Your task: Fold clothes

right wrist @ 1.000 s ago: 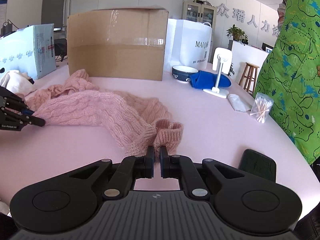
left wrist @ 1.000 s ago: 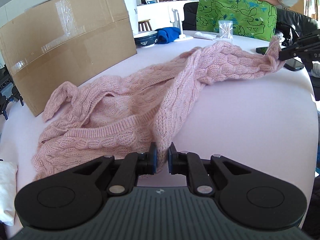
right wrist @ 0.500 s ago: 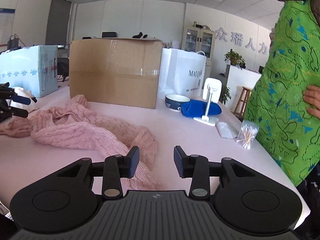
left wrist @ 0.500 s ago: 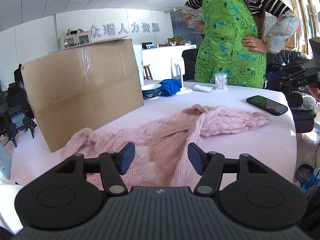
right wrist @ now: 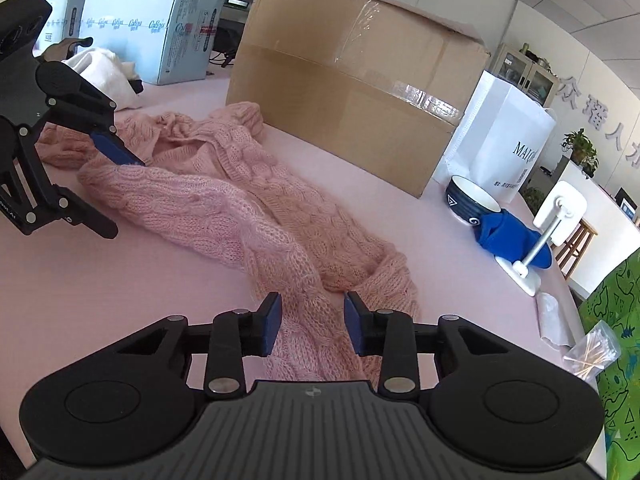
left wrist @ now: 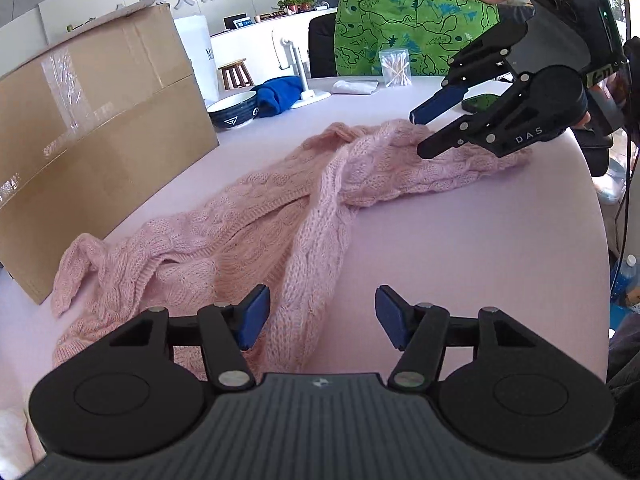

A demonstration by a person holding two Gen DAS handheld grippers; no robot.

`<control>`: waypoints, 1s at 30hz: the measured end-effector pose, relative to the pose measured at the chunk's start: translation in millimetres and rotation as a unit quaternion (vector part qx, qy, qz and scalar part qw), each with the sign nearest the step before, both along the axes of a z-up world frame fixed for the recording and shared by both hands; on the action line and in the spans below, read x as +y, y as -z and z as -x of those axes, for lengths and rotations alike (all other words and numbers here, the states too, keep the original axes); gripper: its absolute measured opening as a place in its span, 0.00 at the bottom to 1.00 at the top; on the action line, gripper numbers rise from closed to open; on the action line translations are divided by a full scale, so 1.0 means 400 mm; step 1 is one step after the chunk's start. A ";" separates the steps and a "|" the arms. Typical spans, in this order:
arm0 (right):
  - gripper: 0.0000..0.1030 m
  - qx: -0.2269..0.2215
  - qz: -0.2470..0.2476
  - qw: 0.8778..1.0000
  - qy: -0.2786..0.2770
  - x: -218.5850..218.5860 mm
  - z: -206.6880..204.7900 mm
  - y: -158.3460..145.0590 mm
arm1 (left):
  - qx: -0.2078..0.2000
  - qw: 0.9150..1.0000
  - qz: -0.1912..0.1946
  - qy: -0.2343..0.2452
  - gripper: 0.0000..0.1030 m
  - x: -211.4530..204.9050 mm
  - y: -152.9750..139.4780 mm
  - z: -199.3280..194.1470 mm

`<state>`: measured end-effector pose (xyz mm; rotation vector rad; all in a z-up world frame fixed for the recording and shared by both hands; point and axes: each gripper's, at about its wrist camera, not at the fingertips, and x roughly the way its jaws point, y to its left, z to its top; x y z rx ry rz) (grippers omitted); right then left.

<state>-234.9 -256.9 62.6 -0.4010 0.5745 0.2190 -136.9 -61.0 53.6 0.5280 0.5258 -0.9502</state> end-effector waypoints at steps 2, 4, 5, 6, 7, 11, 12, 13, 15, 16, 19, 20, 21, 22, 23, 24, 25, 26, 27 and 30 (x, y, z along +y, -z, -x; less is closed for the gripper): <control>0.17 -0.002 -0.005 1.000 -0.002 0.002 0.009 -0.002 | 0.016 1.000 0.003 -0.012 0.34 0.002 -0.003 -0.010; 0.11 -0.004 -0.001 1.000 -0.001 0.005 0.018 -0.001 | 0.033 0.999 -0.001 -0.029 0.21 0.001 -0.001 -0.021; 0.09 -0.004 0.001 1.000 0.000 0.007 0.023 -0.001 | 0.039 0.999 -0.003 -0.034 0.13 0.004 -0.001 -0.024; 0.07 -0.006 0.003 1.000 0.001 0.009 0.027 -0.001 | 0.045 0.998 -0.007 -0.040 0.09 0.005 0.003 -0.028; 0.06 -0.008 0.006 1.000 0.002 0.018 0.031 -0.004 | 0.048 0.998 -0.011 -0.047 0.08 0.005 0.008 -0.029; 0.04 -0.025 0.007 1.000 -0.003 0.031 0.067 -0.018 | 0.049 0.997 -0.008 -0.056 0.06 0.016 0.010 -0.019; 0.04 -0.031 0.006 0.999 -0.004 0.037 0.079 -0.025 | 0.048 0.997 -0.004 -0.055 0.06 0.023 0.005 -0.011; 0.04 -0.034 0.005 0.999 -0.007 0.040 0.095 -0.031 | 0.046 0.998 -0.001 -0.054 0.06 0.031 0.000 -0.001; 0.04 -0.040 0.002 0.999 -0.014 0.046 0.129 -0.041 | 0.039 0.998 0.002 -0.047 0.06 0.045 -0.013 0.018; 0.03 -0.042 0.001 0.999 -0.017 0.049 0.146 -0.046 | 0.034 0.999 0.003 -0.043 0.06 0.059 -0.021 0.029; 0.03 -0.030 -0.006 0.999 -0.035 0.066 0.195 -0.040 | 0.028 0.999 -0.007 -0.037 0.06 0.087 -0.027 0.049; 0.03 -0.020 -0.007 0.999 -0.041 0.073 0.203 -0.028 | 0.028 0.999 -0.014 -0.036 0.06 0.093 -0.023 0.055; 0.03 -0.008 -0.006 0.999 -0.046 0.079 0.210 -0.014 | 0.028 0.999 -0.021 -0.035 0.06 0.096 -0.018 0.060; 0.03 0.003 -0.006 0.999 -0.051 0.086 0.217 0.000 | 0.029 0.999 -0.030 -0.035 0.06 0.096 -0.009 0.063; 0.03 0.014 -0.006 0.998 -0.056 0.092 0.224 0.014 | 0.030 0.998 -0.040 -0.034 0.08 0.096 0.000 0.066; 0.03 0.023 -0.003 0.998 -0.060 0.098 0.226 0.026 | 0.030 0.998 -0.050 -0.031 0.09 0.095 0.011 0.068; 0.03 0.036 0.000 0.997 -0.063 0.109 0.224 0.047 | 0.028 0.998 -0.055 -0.028 0.09 0.096 0.021 0.070; 0.04 0.050 0.001 0.997 -0.063 0.114 0.218 0.061 | 0.024 0.998 -0.053 -0.028 0.11 0.099 0.025 0.072; 0.04 0.057 0.002 0.996 -0.064 0.115 0.214 0.065 | 0.026 0.998 -0.050 -0.028 0.14 0.104 0.023 0.072; 0.05 0.059 -0.001 0.996 -0.066 0.114 0.216 0.049 | 0.040 0.998 -0.036 -0.032 0.54 0.127 0.009 0.068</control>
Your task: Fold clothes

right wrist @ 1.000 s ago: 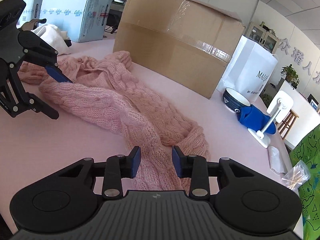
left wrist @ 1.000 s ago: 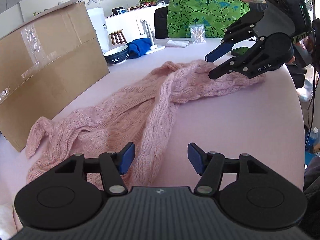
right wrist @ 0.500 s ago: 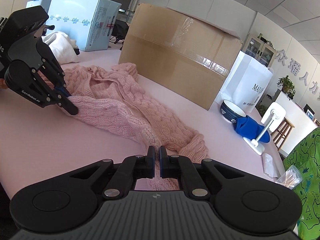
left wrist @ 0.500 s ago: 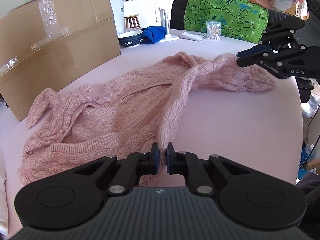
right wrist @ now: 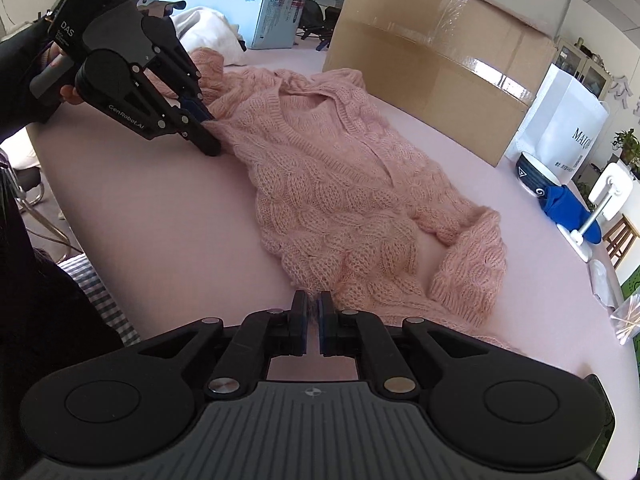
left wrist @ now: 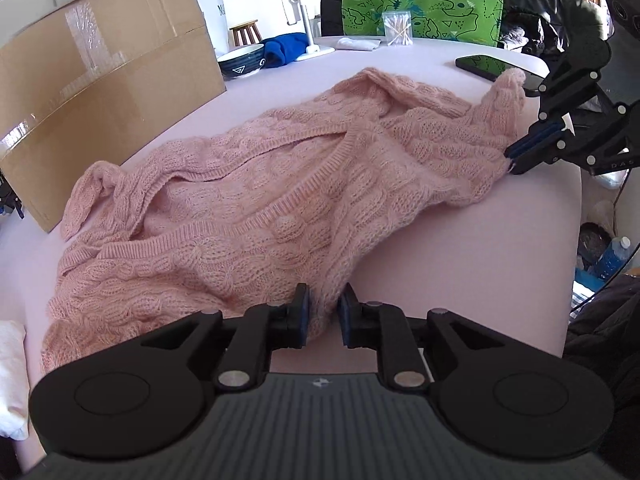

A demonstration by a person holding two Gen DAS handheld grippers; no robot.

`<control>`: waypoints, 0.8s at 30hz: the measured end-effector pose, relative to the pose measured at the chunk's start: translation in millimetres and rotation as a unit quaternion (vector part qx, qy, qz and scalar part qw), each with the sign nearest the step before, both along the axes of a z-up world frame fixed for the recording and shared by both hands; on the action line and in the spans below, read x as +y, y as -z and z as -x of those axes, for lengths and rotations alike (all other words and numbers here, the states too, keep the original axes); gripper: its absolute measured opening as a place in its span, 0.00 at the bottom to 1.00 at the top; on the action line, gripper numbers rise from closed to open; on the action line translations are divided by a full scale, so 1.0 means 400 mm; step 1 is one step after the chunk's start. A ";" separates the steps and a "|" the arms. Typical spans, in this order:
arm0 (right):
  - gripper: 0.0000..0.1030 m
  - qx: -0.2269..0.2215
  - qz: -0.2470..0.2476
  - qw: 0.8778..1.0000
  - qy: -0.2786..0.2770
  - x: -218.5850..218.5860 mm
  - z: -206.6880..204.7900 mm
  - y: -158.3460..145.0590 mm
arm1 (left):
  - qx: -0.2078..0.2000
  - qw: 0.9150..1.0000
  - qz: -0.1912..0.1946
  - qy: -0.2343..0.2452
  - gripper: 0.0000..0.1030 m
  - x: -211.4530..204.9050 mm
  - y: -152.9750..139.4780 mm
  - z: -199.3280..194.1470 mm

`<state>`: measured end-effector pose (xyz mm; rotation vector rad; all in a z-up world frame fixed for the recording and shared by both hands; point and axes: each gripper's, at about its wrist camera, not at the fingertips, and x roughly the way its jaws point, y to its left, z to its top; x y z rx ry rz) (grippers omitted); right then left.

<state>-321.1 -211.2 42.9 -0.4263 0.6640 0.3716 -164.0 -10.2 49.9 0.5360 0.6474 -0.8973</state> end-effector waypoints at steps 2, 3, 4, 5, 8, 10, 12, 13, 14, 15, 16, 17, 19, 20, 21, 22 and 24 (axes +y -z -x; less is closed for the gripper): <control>0.11 -0.017 -0.011 1.000 0.004 -0.008 0.011 -0.040 | -0.014 1.000 0.024 -0.008 0.74 0.032 -0.025 0.008; 0.15 -0.029 -0.014 0.999 0.009 -0.013 0.015 -0.063 | -0.023 0.999 0.034 -0.011 0.75 0.045 -0.037 0.012; 0.22 -0.046 -0.010 0.999 0.018 -0.016 0.016 -0.084 | -0.034 0.998 0.048 -0.019 0.75 0.062 -0.058 0.015; 0.29 -0.065 -0.005 0.997 0.029 -0.020 0.016 -0.104 | -0.041 0.997 0.057 -0.024 0.76 0.070 -0.071 0.014; 0.35 -0.107 0.042 0.989 0.090 -0.016 -0.038 -0.126 | -0.069 0.993 0.083 -0.051 0.78 0.059 -0.118 -0.008; 0.35 -0.112 0.078 0.981 0.136 -0.012 -0.108 -0.111 | -0.073 0.991 0.083 -0.081 0.78 0.002 -0.131 -0.042; 0.34 -0.087 0.101 0.979 0.156 -0.005 -0.188 -0.071 | -0.053 0.990 0.089 -0.100 0.78 -0.054 -0.129 -0.081; 0.33 -0.074 0.109 0.979 0.158 -0.004 -0.211 -0.055 | -0.045 0.989 0.095 -0.103 0.78 -0.082 -0.126 -0.099; 0.33 -0.062 0.117 0.978 0.160 -0.002 -0.231 -0.039 | -0.041 0.988 0.105 -0.104 0.78 -0.106 -0.119 -0.113; 0.33 -0.051 0.124 0.978 0.162 0.000 -0.251 -0.023 | -0.037 0.987 0.114 -0.107 0.78 -0.121 -0.113 -0.125; 0.33 -0.039 0.132 0.977 0.164 0.002 -0.271 -0.007 | -0.033 0.986 0.119 -0.109 0.78 -0.130 -0.106 -0.134; 0.33 -0.030 0.141 0.975 0.166 0.002 -0.283 0.003 | -0.026 0.986 0.122 -0.112 0.78 -0.133 -0.094 -0.142; 0.33 -0.014 0.153 0.972 0.178 -0.006 -0.297 0.015 | -0.009 0.986 0.119 -0.117 0.78 -0.125 -0.067 -0.155; 0.33 -0.006 0.157 0.971 0.183 -0.012 -0.304 0.020 | 0.000 0.986 0.116 -0.122 0.78 -0.119 -0.053 -0.165; 0.33 0.002 0.156 0.970 0.184 -0.017 -0.309 0.023 | 0.010 0.985 0.113 -0.128 0.78 -0.113 -0.039 -0.175; 0.32 0.013 0.148 0.971 0.185 -0.027 -0.317 0.024 | 0.019 0.985 0.110 -0.134 0.78 -0.106 -0.025 -0.186; 0.23 0.028 0.144 0.970 0.194 -0.041 -0.332 0.030 | 0.036 0.982 0.105 -0.151 0.78 -0.099 -0.007 -0.206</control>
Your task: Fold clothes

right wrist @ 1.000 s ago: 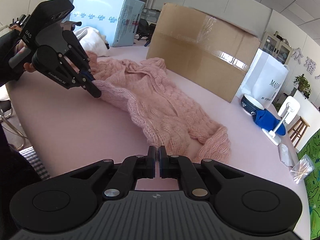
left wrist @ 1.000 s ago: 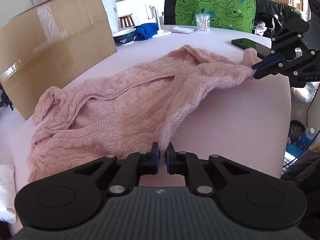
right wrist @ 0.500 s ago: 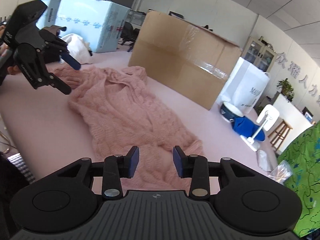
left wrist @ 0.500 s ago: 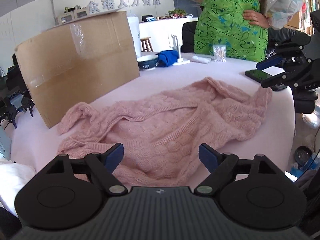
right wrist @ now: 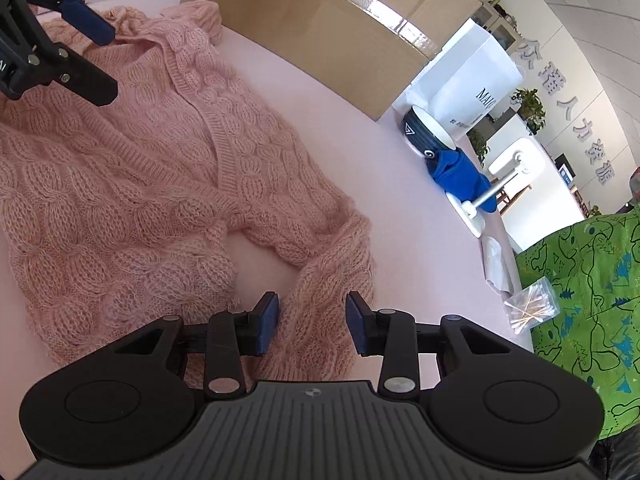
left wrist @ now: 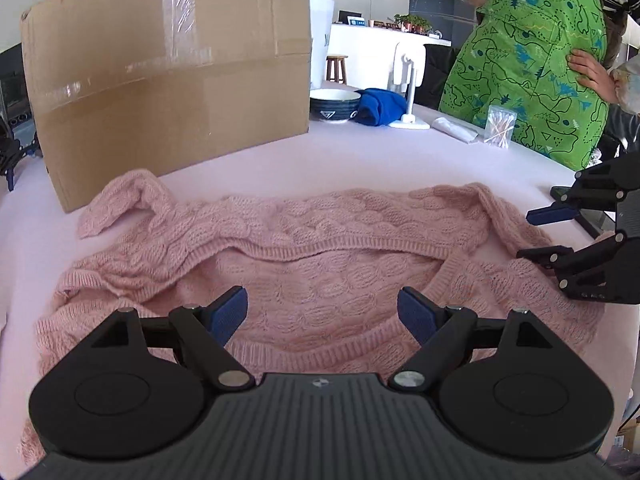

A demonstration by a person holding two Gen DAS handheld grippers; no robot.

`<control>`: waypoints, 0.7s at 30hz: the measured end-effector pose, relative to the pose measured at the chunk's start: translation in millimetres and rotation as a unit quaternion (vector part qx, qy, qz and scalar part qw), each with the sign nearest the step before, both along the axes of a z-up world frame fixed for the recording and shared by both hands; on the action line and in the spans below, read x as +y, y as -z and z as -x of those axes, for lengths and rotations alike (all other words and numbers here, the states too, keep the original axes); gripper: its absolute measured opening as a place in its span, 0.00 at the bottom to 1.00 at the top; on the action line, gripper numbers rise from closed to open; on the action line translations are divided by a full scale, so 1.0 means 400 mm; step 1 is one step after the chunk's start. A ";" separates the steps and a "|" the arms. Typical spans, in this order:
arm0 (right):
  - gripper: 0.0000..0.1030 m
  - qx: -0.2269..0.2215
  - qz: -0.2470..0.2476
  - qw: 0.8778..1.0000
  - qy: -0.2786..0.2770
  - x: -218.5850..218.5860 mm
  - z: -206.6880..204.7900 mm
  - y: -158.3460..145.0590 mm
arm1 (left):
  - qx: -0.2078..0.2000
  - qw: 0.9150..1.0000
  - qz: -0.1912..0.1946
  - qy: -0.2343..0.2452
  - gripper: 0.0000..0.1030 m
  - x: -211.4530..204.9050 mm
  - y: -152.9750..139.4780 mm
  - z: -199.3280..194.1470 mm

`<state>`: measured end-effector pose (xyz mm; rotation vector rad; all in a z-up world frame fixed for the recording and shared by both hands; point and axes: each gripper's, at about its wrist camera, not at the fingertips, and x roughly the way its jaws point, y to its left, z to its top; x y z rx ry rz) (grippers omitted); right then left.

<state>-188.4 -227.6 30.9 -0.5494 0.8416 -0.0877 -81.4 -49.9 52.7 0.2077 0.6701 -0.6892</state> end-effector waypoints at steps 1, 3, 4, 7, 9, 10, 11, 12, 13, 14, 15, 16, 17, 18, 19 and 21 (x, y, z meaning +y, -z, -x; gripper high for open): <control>0.15 0.002 0.002 1.000 0.005 -0.007 -0.008 0.004 | 0.005 1.000 0.000 -0.006 0.78 0.002 0.005 -0.008; 0.09 0.002 0.011 1.000 0.014 -0.018 -0.020 0.010 | 0.004 1.000 0.001 -0.018 0.78 0.020 0.014 -0.014; 0.07 0.001 0.012 1.000 0.019 -0.023 -0.022 0.009 | 0.002 1.000 -0.001 -0.023 0.78 0.021 0.016 -0.015; 0.05 -0.010 0.013 0.999 0.027 -0.038 -0.032 -0.002 | -0.006 0.999 -0.007 -0.040 0.78 0.022 0.023 -0.018; 0.04 -0.022 0.016 0.999 0.033 -0.051 -0.042 -0.015 | -0.011 0.999 -0.010 -0.051 0.78 0.022 0.027 -0.019; 0.04 -0.030 0.017 0.999 0.039 -0.061 -0.049 -0.024 | -0.012 0.998 -0.013 -0.054 0.78 0.021 0.030 -0.020; 0.03 -0.038 0.020 0.998 0.043 -0.071 -0.057 -0.032 | -0.011 0.998 -0.013 -0.056 0.78 0.029 0.029 -0.027; 0.03 -0.044 0.023 0.998 0.046 -0.079 -0.063 -0.039 | -0.008 0.998 -0.013 -0.058 0.78 0.031 0.029 -0.030; 0.03 -0.050 0.027 0.997 0.049 -0.089 -0.073 -0.046 | -0.006 0.998 -0.012 -0.060 0.78 0.031 0.030 -0.032; 0.03 -0.056 0.032 0.996 0.054 -0.099 -0.083 -0.051 | -0.008 0.998 -0.013 -0.064 0.78 0.032 0.031 -0.034; 0.03 -0.062 0.037 0.996 0.058 -0.109 -0.093 -0.057 | -0.010 0.997 -0.014 -0.069 0.78 0.033 0.032 -0.035; 0.03 -0.069 0.041 0.995 0.063 -0.121 -0.108 -0.063 | -0.012 0.997 -0.016 -0.073 0.78 0.033 0.033 -0.036; 0.03 -0.075 0.045 0.994 0.068 -0.134 -0.125 -0.070 | -0.015 0.997 -0.017 -0.078 0.78 0.034 0.034 -0.037; 0.03 -0.081 0.046 0.993 0.073 -0.145 -0.138 -0.074 | -0.017 0.996 -0.018 -0.082 0.78 0.035 0.035 -0.039; 0.02 -0.086 0.046 0.992 0.082 -0.163 -0.160 -0.081 | -0.019 0.996 -0.020 -0.087 0.78 0.036 0.037 -0.041; 0.02 -0.096 0.042 0.989 0.101 -0.196 -0.201 -0.094 | -0.021 0.995 -0.021 -0.098 0.78 0.040 0.038 -0.048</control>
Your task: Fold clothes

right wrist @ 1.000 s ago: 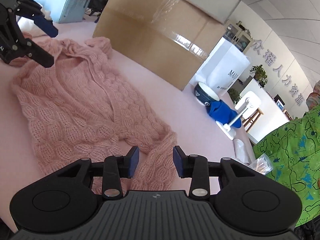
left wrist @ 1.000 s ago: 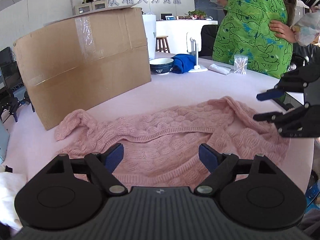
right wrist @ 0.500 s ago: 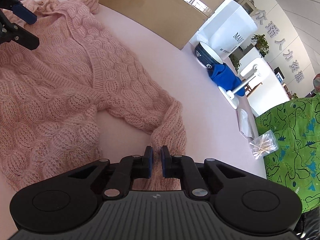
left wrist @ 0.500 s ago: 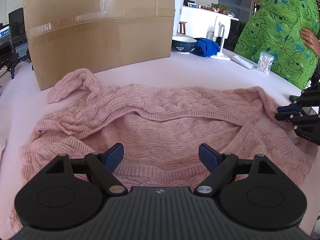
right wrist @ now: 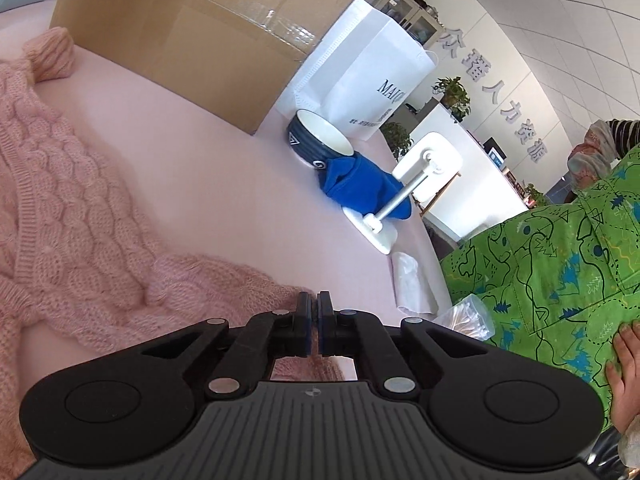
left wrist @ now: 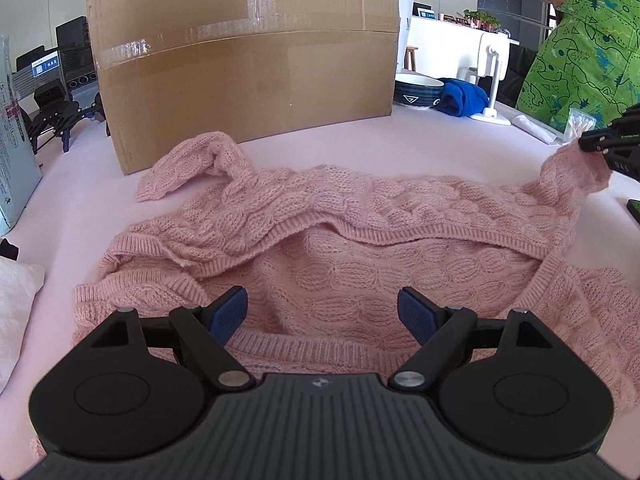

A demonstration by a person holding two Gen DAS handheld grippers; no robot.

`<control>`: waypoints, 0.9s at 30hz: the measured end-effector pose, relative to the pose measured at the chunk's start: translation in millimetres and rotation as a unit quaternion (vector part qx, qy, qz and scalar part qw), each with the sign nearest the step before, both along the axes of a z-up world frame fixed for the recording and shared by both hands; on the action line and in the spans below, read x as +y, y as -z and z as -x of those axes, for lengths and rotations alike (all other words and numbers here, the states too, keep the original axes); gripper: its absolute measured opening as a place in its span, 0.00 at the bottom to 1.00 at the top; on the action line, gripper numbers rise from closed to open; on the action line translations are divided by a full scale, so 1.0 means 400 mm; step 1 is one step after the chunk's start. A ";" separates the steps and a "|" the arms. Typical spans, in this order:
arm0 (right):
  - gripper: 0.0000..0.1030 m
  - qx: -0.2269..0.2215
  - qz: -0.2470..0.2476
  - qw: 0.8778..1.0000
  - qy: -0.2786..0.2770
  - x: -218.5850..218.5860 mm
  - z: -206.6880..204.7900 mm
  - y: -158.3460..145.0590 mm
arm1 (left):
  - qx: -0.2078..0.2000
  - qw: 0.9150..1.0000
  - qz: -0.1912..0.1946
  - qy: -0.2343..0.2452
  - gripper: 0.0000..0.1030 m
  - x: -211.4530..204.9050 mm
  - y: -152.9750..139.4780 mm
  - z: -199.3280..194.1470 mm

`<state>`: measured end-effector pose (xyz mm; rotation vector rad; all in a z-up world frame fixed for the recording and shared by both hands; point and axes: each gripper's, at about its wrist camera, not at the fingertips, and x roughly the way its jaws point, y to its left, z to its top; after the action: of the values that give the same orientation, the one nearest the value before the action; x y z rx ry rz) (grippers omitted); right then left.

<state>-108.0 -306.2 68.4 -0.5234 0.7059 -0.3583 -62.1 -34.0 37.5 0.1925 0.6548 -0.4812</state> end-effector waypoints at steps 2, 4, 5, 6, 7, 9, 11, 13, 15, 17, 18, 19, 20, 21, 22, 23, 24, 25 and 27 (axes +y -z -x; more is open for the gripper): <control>0.02 -0.007 0.003 1.000 0.015 -0.029 -0.046 -0.004 | -0.003 1.000 0.000 -0.014 0.78 0.006 0.001 -0.010; 0.02 -0.013 0.006 0.999 0.030 -0.057 -0.099 -0.004 | -0.009 0.999 -0.004 -0.031 0.78 0.009 0.002 -0.020; 0.02 -0.015 0.007 0.999 0.036 -0.069 -0.125 -0.002 | -0.012 0.999 -0.006 -0.040 0.78 0.011 0.002 -0.025; 0.02 -0.017 0.006 0.999 0.041 -0.077 -0.143 -0.001 | -0.015 0.999 -0.008 -0.047 0.78 0.011 0.003 -0.031; 0.02 -0.018 0.006 0.999 0.045 -0.084 -0.161 0.001 | -0.015 0.998 -0.010 -0.053 0.78 0.013 0.004 -0.038; 0.02 -0.017 0.013 0.998 0.054 -0.100 -0.210 0.011 | -0.015 0.998 -0.010 -0.065 0.78 0.022 0.001 -0.048; 0.02 -0.015 0.021 0.998 0.062 -0.114 -0.256 0.022 | -0.014 0.997 -0.006 -0.075 0.78 0.035 -0.008 -0.053; 0.02 0.000 0.028 0.997 0.070 -0.125 -0.294 0.041 | -0.016 0.996 0.002 -0.088 0.78 0.051 -0.021 -0.056; 0.02 0.027 0.033 0.996 0.073 -0.137 -0.326 0.068 | -0.016 0.994 0.000 -0.109 0.78 0.069 -0.035 -0.059; 0.02 0.054 0.037 0.995 0.080 -0.141 -0.343 0.096 | -0.010 0.991 -0.013 -0.135 0.78 0.081 -0.039 -0.066; 0.02 0.069 0.038 0.993 0.082 -0.142 -0.350 0.111 | -0.006 0.989 -0.016 -0.145 0.78 0.093 -0.041 -0.070; 0.02 0.089 0.036 0.992 0.083 -0.143 -0.354 0.123 | -0.002 0.989 -0.017 -0.148 0.78 0.102 -0.044 -0.073; 0.02 0.101 0.032 0.991 0.087 -0.144 -0.357 0.131 | 0.002 0.989 -0.017 -0.150 0.78 0.110 -0.047 -0.076; 0.02 0.098 0.032 0.991 0.090 -0.139 -0.354 0.127 | 0.004 0.988 -0.014 -0.151 0.78 0.120 -0.051 -0.078; 0.03 0.092 0.032 0.991 0.092 -0.133 -0.350 0.121 | 0.005 0.988 -0.005 -0.154 0.78 0.138 -0.058 -0.078; 0.04 0.069 0.030 0.993 0.090 -0.121 -0.338 0.099 | 0.007 0.987 0.006 -0.158 0.78 0.159 -0.065 -0.077; 0.05 0.040 0.018 0.996 0.078 -0.101 -0.321 0.065 | 0.009 0.987 0.011 -0.158 0.78 0.174 -0.070 -0.077; 0.15 0.011 0.004 0.998 0.064 -0.081 -0.304 0.030 | 0.016 0.987 0.015 -0.156 0.78 0.201 -0.072 -0.076; 0.43 -0.011 -0.039 0.999 0.020 -0.039 -0.288 -0.028 | 0.023 0.987 0.009 -0.157 0.78 0.244 -0.067 -0.076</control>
<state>7.3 -321.8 79.4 -0.4315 0.7080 -0.3717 -31.8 63.8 64.3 0.0581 0.7120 -0.1885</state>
